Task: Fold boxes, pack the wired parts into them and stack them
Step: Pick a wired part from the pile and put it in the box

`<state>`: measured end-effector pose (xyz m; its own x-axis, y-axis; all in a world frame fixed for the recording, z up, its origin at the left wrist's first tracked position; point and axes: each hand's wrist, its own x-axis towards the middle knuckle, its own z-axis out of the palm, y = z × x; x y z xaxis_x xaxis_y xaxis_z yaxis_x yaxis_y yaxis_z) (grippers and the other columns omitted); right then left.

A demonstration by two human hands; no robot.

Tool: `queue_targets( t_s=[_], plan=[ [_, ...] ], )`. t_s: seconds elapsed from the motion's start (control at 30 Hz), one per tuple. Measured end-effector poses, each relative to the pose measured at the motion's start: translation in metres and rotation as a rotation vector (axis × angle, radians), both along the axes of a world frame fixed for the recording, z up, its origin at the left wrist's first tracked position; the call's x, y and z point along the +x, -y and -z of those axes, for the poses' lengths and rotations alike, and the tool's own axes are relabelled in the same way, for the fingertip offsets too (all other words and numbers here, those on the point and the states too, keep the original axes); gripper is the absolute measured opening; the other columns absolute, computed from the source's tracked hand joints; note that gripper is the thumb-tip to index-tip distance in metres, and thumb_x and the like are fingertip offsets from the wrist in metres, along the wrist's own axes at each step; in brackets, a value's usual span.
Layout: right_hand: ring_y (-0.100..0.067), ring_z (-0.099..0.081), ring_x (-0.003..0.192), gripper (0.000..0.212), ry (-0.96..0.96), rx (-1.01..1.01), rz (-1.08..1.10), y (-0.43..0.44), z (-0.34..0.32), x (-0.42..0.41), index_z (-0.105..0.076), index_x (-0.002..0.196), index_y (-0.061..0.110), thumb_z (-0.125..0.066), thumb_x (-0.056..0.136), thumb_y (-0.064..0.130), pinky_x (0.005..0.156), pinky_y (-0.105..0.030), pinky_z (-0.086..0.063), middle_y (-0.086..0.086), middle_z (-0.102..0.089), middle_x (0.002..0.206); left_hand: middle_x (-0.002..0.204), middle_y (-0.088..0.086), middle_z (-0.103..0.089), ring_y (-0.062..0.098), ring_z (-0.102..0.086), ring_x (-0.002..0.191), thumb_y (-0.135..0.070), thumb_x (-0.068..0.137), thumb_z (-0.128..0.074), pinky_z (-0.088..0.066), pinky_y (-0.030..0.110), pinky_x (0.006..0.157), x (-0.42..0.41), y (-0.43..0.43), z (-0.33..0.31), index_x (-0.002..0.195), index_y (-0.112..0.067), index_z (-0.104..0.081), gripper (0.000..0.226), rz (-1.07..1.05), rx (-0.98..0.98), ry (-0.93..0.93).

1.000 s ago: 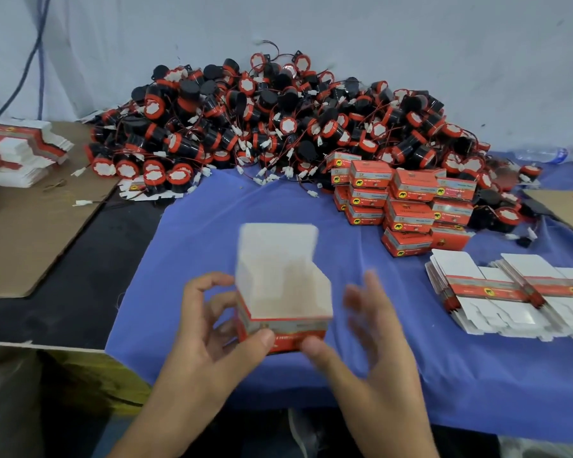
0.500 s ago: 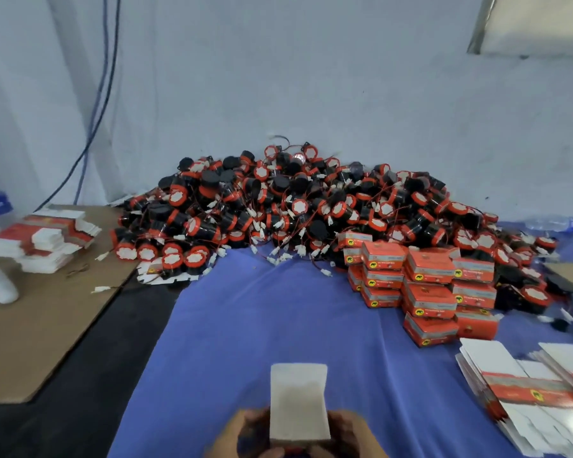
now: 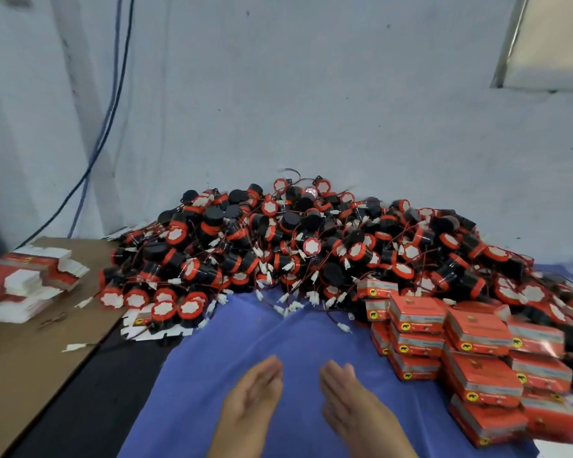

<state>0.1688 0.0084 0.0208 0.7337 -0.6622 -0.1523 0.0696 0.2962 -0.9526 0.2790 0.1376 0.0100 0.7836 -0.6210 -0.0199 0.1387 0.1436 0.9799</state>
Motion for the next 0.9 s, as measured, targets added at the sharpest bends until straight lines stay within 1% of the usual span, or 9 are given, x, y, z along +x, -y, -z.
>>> queue_targets(
  t_s=[0.1,0.3,0.4,0.5,0.57,0.67,0.77,0.83,0.9],
  plan=[
    [-0.017,-0.049,0.136,0.048,-0.051,0.132,0.014,0.025,0.010,0.061,-0.046,0.149,0.016,-0.051,0.105,0.033,0.116,-0.040,-0.039,0.001,-0.048,0.151,0.131,-0.010,-0.061,0.007,-0.057,0.121,-0.014,0.103,-0.055,-0.045,0.033,0.111,0.036,0.065,0.000,0.133,-0.021,-0.060,0.032,0.097,0.129,0.058],
    [-0.036,-0.062,0.119,0.038,-0.083,-0.083,0.222,0.116,0.011,0.187,-0.052,0.140,0.007,-0.050,0.104,0.017,0.102,-0.050,-0.050,-0.017,-0.063,0.131,0.140,-0.001,-0.058,0.012,-0.055,0.125,-0.015,0.108,-0.040,-0.044,0.024,0.101,0.116,0.203,-0.001,0.140,-0.017,-0.055,0.036,0.065,0.145,0.091],
    [-0.035,-0.051,0.133,0.058,-0.171,-0.146,0.467,0.167,0.006,0.219,-0.037,0.153,0.016,-0.051,0.097,0.011,0.110,-0.051,-0.043,-0.013,-0.044,0.153,0.119,0.006,-0.069,0.019,-0.065,0.108,-0.016,0.105,-0.047,-0.053,0.029,0.086,0.152,0.260,-0.008,0.131,-0.011,-0.061,0.030,0.153,0.123,-0.119],
    [-0.038,-0.036,0.143,0.066,-0.329,-0.246,0.587,0.199,0.012,0.228,-0.033,0.156,0.024,-0.053,0.093,0.018,0.117,-0.049,-0.034,-0.009,-0.020,0.165,0.092,0.013,-0.072,0.027,-0.067,0.087,-0.023,0.100,-0.051,-0.054,0.031,0.070,0.162,0.289,-0.007,0.105,-0.007,-0.068,0.024,0.260,0.158,-0.411],
    [-0.039,-0.042,0.137,0.070,-0.352,-0.252,0.565,0.215,0.019,0.230,-0.033,0.155,0.028,-0.055,0.089,0.019,0.112,-0.051,-0.040,-0.010,-0.031,0.159,0.085,0.012,-0.074,0.027,-0.068,0.082,-0.026,0.100,-0.048,-0.054,0.029,0.067,0.162,0.301,0.002,0.106,-0.010,-0.067,0.026,0.306,0.145,-0.460],
    [-0.030,-0.052,0.121,0.061,-0.362,-0.400,0.604,0.220,0.029,0.222,-0.044,0.147,0.027,-0.058,0.089,0.014,0.095,-0.039,-0.048,-0.005,-0.045,0.145,0.060,0.003,-0.072,0.018,-0.069,0.054,-0.019,0.101,-0.044,-0.050,0.021,0.044,0.161,0.306,0.011,0.097,-0.017,-0.067,0.023,0.321,0.152,-0.407],
    [-0.018,-0.049,0.102,0.050,-0.346,-0.567,0.656,0.208,0.027,0.214,-0.051,0.133,0.029,-0.062,0.088,0.009,0.074,-0.028,-0.043,0.001,-0.045,0.135,0.073,0.008,-0.072,0.023,-0.066,0.067,-0.015,0.096,-0.048,-0.051,0.026,0.056,0.160,0.293,0.008,0.104,-0.013,-0.068,0.021,0.313,0.151,-0.341],
    [-0.014,-0.051,0.101,0.050,-0.297,-0.629,0.640,0.192,0.026,0.204,-0.052,0.127,0.034,-0.065,0.086,0.007,0.073,-0.026,-0.047,0.007,-0.047,0.129,0.094,0.015,-0.076,0.028,-0.070,0.086,-0.021,0.096,-0.055,-0.055,0.034,0.071,0.159,0.279,0.005,0.109,-0.009,-0.070,0.023,0.287,0.093,-0.333],
    [-0.005,-0.055,0.105,0.052,-0.229,-0.688,0.617,0.166,0.020,0.187,-0.053,0.121,0.042,-0.067,0.086,0.006,0.080,-0.023,-0.051,0.018,-0.048,0.123,0.104,0.011,-0.077,0.024,-0.074,0.096,-0.032,0.094,-0.065,-0.060,0.033,0.075,0.151,0.253,-0.002,0.111,-0.011,-0.074,0.028,0.306,0.007,-0.328]
  ],
)
